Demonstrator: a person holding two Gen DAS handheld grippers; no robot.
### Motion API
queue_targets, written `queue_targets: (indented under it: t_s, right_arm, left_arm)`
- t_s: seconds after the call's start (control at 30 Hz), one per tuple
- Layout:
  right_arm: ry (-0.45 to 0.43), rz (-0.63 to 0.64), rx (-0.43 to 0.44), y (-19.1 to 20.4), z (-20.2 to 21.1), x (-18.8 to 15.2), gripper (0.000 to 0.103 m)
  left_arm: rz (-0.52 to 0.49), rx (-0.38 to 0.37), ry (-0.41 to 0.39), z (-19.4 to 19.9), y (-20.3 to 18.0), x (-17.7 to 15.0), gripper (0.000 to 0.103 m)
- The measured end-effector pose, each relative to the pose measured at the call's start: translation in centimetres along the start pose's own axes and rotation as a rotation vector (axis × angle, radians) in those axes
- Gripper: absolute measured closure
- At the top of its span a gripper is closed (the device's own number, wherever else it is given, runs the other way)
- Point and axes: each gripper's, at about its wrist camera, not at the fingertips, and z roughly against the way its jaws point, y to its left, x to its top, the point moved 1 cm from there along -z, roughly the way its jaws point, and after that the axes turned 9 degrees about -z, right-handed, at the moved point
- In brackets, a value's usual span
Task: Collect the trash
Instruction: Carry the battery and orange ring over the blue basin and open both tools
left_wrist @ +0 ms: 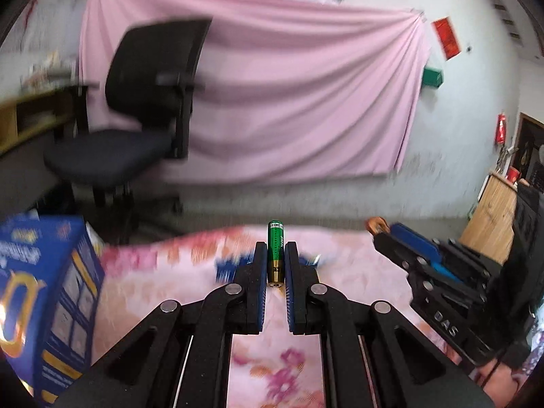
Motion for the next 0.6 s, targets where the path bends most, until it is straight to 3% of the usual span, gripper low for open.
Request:
queue_targets:
  t_s: [0.27,0.6]
  right_arm:
    - [-0.287,-0.013,-0.119,-1.8,6.8,1.7,0.058]
    - [-0.434,-0.019,-0.247,-5.3,11.9,2.1,0.058]
  left_arm:
    - [-0.092,0.033,-0.217,3.1,-3.8,2.7,0.096]
    - [-0.304,-0.016,-0.430,6.5,-11.8,3.9,0.096]
